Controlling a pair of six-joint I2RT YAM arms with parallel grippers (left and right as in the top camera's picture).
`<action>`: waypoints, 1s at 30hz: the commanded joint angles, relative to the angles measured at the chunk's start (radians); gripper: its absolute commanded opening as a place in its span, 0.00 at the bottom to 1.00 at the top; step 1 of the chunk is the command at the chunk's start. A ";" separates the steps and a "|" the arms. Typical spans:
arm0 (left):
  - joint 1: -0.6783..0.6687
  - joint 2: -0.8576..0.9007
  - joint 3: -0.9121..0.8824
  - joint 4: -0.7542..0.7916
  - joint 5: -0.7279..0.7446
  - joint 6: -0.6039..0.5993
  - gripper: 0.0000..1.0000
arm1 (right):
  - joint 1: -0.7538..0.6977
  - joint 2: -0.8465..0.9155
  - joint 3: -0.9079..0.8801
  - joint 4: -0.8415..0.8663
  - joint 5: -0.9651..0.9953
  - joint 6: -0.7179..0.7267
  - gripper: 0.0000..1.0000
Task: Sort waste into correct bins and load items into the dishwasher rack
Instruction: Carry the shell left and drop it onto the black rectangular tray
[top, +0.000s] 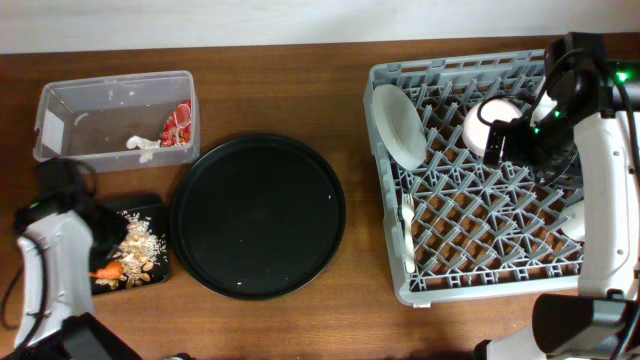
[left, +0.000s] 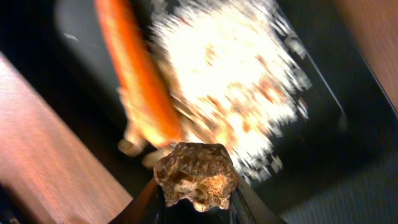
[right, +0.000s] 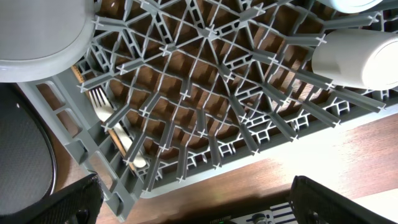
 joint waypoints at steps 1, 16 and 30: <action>0.104 0.000 0.011 0.045 -0.012 0.020 0.31 | -0.004 -0.010 0.000 -0.003 -0.005 0.006 0.99; 0.214 0.187 0.010 0.117 -0.008 0.020 0.45 | -0.004 -0.010 0.000 -0.003 -0.005 0.006 0.99; 0.188 0.105 0.046 0.065 0.157 0.046 0.62 | -0.004 -0.010 0.000 -0.003 -0.005 0.004 0.99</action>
